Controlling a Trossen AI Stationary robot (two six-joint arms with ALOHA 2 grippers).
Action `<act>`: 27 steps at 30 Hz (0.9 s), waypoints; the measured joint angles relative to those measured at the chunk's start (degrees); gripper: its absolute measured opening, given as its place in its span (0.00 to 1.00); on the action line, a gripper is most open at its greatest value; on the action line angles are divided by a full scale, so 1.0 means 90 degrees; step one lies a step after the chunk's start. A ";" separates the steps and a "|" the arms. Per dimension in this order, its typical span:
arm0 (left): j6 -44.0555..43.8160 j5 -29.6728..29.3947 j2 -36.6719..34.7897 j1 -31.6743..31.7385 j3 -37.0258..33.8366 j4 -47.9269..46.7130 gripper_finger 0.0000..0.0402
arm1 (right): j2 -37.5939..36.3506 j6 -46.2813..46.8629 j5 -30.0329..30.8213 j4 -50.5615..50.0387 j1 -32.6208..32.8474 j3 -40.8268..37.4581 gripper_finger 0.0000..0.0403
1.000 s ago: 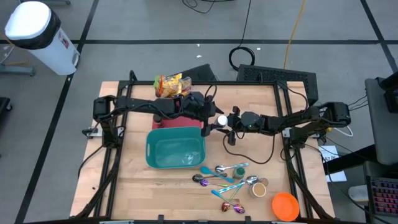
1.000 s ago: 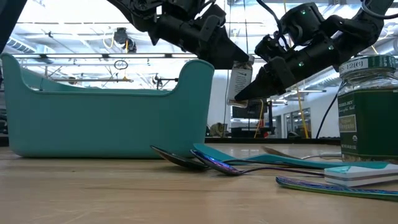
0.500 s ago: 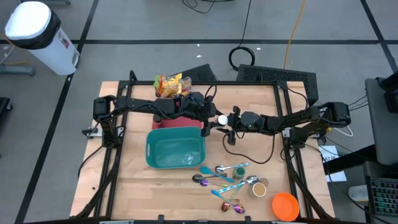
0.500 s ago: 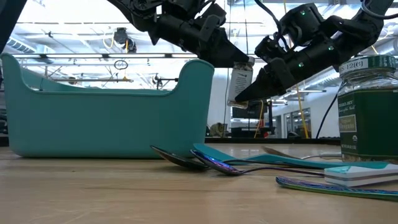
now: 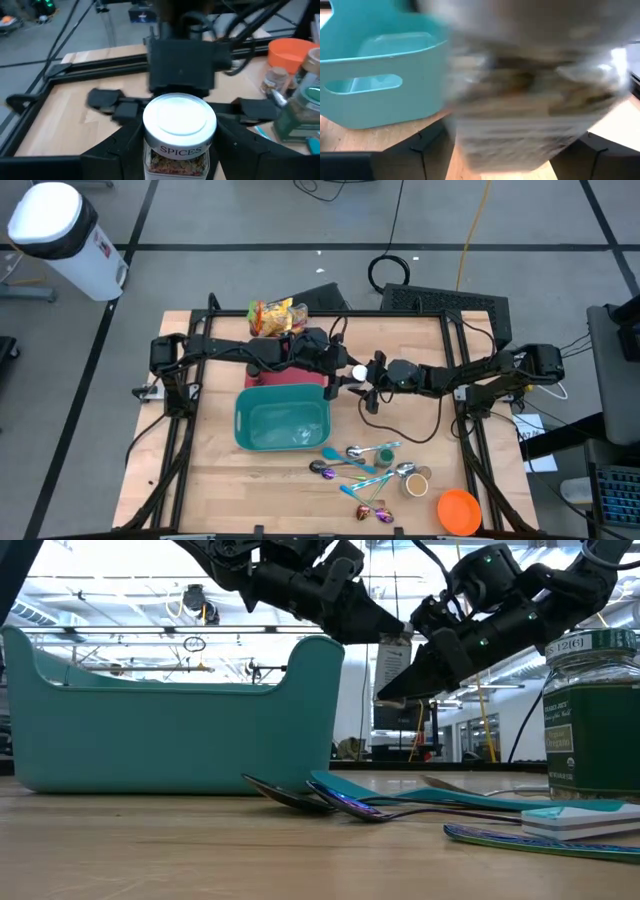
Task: Pick & Place Food Item
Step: Put the white seasoning bottle into the red bin
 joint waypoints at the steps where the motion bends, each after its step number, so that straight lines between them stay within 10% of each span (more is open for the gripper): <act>1: -0.0015 -0.0068 -0.0047 0.0040 0.0000 -0.0060 0.52 | 0.0000 0.0007 0.0001 -0.0003 0.0000 0.0000 0.67; 12: -0.0020 -0.0454 -0.1471 0.0727 -0.0564 -0.0818 0.52 | 0.0013 0.0220 -0.0061 -0.0280 0.0011 -0.0010 0.70; 27: -0.0993 -0.1093 -0.3748 0.1600 -0.3950 0.0608 0.52 | 0.0005 0.0208 0.0010 -0.0257 -0.0002 0.0000 0.70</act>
